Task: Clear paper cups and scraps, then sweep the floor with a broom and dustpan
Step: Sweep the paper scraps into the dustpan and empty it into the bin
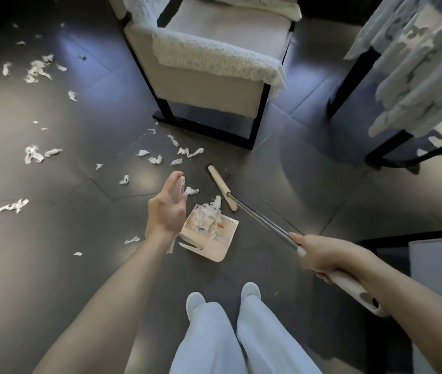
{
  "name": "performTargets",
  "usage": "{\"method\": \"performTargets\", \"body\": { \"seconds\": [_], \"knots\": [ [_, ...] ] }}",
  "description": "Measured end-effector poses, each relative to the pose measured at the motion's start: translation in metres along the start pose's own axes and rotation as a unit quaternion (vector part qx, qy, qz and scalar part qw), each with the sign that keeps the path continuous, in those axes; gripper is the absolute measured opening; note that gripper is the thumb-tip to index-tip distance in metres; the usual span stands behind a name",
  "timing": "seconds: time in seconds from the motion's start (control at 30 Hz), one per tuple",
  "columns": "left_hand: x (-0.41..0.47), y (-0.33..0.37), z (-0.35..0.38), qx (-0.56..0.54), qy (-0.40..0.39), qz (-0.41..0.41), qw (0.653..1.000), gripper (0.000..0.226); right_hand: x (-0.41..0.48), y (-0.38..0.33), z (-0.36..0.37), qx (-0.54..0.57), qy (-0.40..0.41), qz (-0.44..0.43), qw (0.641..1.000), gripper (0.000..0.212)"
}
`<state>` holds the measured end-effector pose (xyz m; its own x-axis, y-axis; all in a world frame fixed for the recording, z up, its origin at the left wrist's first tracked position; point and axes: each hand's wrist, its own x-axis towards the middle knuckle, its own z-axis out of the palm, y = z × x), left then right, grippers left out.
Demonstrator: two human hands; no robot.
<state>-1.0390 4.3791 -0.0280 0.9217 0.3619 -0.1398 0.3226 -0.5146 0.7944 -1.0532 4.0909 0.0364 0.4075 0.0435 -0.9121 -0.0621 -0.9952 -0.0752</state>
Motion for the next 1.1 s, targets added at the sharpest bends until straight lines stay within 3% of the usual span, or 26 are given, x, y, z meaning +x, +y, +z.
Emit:
{"method": "performTargets", "body": {
  "seconds": [0.17,0.37,0.63,0.8,0.9,1.0,1.1],
  "knots": [
    [-0.001,0.001,-0.011,-0.011,-0.027,-0.006,1.000,0.036,-0.008,-0.006,0.027,0.056,0.030,0.035,0.997,0.079],
    [-0.015,-0.019,-0.029,0.030,-0.075,0.060,0.995,0.037,-0.002,-0.019,0.053,0.078,0.070,0.101,0.989,0.066],
    [0.001,-0.022,-0.022,-0.005,-0.121,0.071,0.990,0.040,0.054,-0.019,0.034,0.105,0.082,0.157,0.979,0.057],
    [0.003,-0.016,-0.017,-0.007,-0.135,0.078,0.988,0.041,0.082,-0.041,0.046,0.138,0.077,0.116,0.981,0.060],
    [0.000,-0.010,-0.016,-0.002,-0.137,0.082,0.987,0.038,0.074,-0.056,0.071,0.176,0.026,0.092,0.980,0.072],
    [-0.006,-0.006,-0.016,0.011,-0.138,0.086,0.987,0.039,0.052,-0.054,0.093,0.283,-0.018,0.074,0.956,0.078],
    [-0.020,-0.002,-0.016,0.008,-0.150,0.073,0.986,0.038,0.018,-0.039,0.113,0.322,-0.013,0.072,0.944,0.079]
  ]
}}
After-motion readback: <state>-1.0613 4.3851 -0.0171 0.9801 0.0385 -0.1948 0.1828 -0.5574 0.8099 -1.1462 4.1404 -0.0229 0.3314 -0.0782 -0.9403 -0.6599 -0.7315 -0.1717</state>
